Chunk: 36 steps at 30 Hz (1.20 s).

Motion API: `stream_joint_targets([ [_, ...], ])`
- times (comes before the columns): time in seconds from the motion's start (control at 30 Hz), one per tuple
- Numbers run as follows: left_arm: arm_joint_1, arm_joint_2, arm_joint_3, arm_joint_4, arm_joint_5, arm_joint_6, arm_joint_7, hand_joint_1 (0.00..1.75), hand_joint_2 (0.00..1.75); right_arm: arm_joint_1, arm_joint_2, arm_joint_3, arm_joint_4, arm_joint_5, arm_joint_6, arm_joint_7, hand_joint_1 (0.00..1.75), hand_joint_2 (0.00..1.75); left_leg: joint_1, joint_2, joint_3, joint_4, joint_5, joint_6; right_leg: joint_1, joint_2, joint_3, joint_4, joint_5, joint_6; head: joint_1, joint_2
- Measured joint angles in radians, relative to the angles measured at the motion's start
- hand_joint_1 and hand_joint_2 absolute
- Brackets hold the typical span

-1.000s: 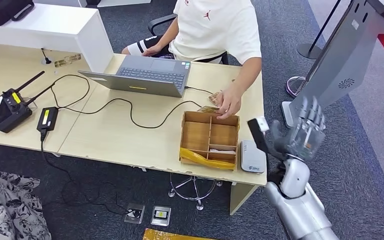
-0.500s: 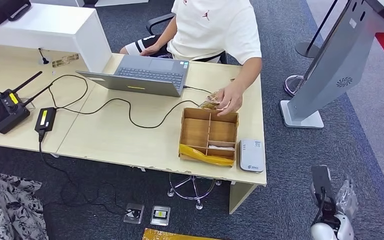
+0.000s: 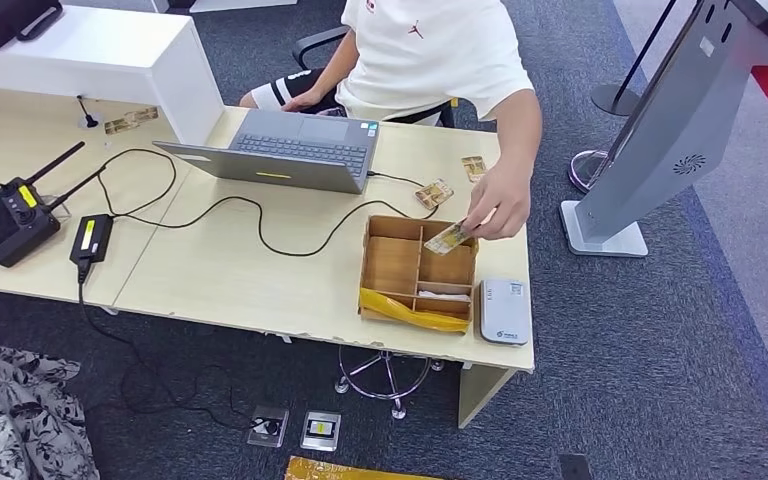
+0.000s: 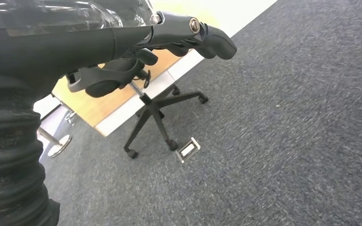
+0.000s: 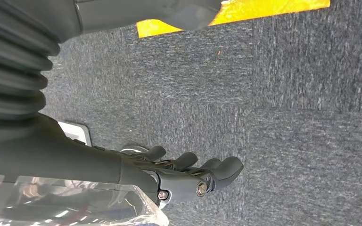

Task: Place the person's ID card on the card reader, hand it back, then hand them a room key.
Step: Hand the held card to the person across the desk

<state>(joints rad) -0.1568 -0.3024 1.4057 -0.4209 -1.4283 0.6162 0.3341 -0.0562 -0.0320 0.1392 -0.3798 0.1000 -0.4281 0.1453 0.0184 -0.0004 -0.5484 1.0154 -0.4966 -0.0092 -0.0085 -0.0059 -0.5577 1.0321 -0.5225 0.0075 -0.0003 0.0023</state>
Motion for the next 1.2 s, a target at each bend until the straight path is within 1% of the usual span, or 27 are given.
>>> stream_joint_targets([
  [0.17, 0.003, -0.001, -0.003, -0.005, 0.068, -0.003, -0.006, 0.0, 1.75, -0.013, 0.021, -0.007, 0.035, 0.012, -0.007, -0.021, 0.0, 1.75, -0.001, 0.0, 0.001, 0.0, 0.0, 0.001, -0.001, 0.0, 0.001, 0.0, 0.001, 0.001, 0.0, 0.0],
  [0.33, 0.014, 0.006, -0.017, -0.009, 0.18, -0.017, -0.033, 0.0, 1.75, -0.01, 0.029, -0.007, 0.048, 0.007, 0.021, -0.032, 0.0, 1.75, -0.001, 0.0, 0.001, 0.0, 0.0, 0.001, -0.001, 0.001, 0.0, 0.0, 0.001, 0.001, 0.0, 0.0],
  [0.5, 0.035, 0.023, -0.074, -0.01, 0.298, -0.05, -0.062, 0.0, 1.75, 0.003, 0.033, -0.012, 0.055, -0.001, 0.059, -0.043, 0.0, 1.75, -0.001, 0.0, 0.001, 0.0, 0.0, 0.001, -0.001, 0.0, 0.0, 0.0, 0.001, 0.001, 0.0, 0.0],
  [0.67, 0.057, 0.045, -0.157, -0.011, 0.414, -0.105, -0.09, 0.0, 1.75, 0.021, 0.033, -0.013, 0.057, -0.011, 0.096, -0.053, 0.0, 1.75, -0.001, 0.0, 0.001, 0.0, 0.0, 0.001, -0.001, 0.001, 0.001, 0.0, 0.001, 0.001, 0.0, 0.0],
  [0.7, 0.061, 0.05, -0.176, -0.011, 0.437, -0.116, -0.096, 0.0, 1.31, 0.024, 0.034, -0.013, 0.057, -0.013, 0.104, -0.055, 0.0, 1.75, -0.001, 0.0, 0.002, 0.0, 0.0, 0.001, -0.001, 0.001, 0.001, 0.0, 0.001, 0.001, 0.0, 0.0],
  [0.8, 0.076, 0.063, -0.234, -0.011, 0.502, -0.149, -0.111, 0.0, 0.0, 0.035, 0.034, -0.014, 0.057, -0.018, 0.125, -0.061, 0.0, 0.44, -0.001, 0.0, 0.002, 0.0, 0.0, 0.001, -0.001, 0.001, 0.001, 0.0, 0.001, 0.001, 0.0, 0.0],
  [0.83, 0.081, 0.068, -0.253, -0.011, 0.525, -0.16, -0.116, 0.0, 0.0, 0.039, 0.034, -0.014, 0.057, -0.019, 0.132, -0.063, 0.0, 0.0, -0.001, 0.0, 0.002, 0.0, 0.0, 0.001, -0.001, 0.001, 0.001, 0.0, 0.001, 0.001, 0.0, 0.0],
  [0.9, 0.092, 0.078, -0.297, -0.011, 0.572, -0.184, -0.127, 0.0, 0.0, 0.046, 0.034, -0.016, 0.057, -0.024, 0.148, -0.067, 0.0, 0.0, -0.001, 0.0, 0.002, 0.0, 0.0, 0.001, -0.001, 0.001, 0.001, 0.0, 0.001, 0.001, 0.0, 0.0],
  [1.03, 0.114, 0.096, -0.397, -0.011, 0.673, -0.234, -0.151, 0.0, 0.0, 0.062, 0.035, -0.028, 0.057, -0.033, 0.18, -0.076, 0.0, 1.75, -0.001, 0.0, 0.002, 0.0, 0.0, 0.001, -0.001, 0.001, 0.001, 0.0, 0.001, 0.001, 0.0, 0.0],
  [1.1, 0.124, 0.105, -0.441, -0.011, 0.72, -0.258, -0.163, 0.0, 0.0, 0.07, 0.035, -0.03, 0.057, -0.036, 0.195, -0.08, 0.0, 1.75, -0.001, 0.0, 0.002, 0.0, 0.0, 0.001, -0.001, 0.001, 0.0, 0.0, 0.001, 0.001, 0.0, 0.0],
  [1.2, 0.14, 0.119, -0.506, -0.011, 0.789, -0.293, -0.178, 0.0, 0.0, 0.082, 0.035, -0.033, 0.057, -0.042, 0.218, -0.086, 0.0, 0.44, -0.001, 0.0, 0.002, 0.0, 0.0, 0.001, -0.001, 0.001, 0.0, 0.0, 0.001, 0.001, 0.0, 0.0],
])
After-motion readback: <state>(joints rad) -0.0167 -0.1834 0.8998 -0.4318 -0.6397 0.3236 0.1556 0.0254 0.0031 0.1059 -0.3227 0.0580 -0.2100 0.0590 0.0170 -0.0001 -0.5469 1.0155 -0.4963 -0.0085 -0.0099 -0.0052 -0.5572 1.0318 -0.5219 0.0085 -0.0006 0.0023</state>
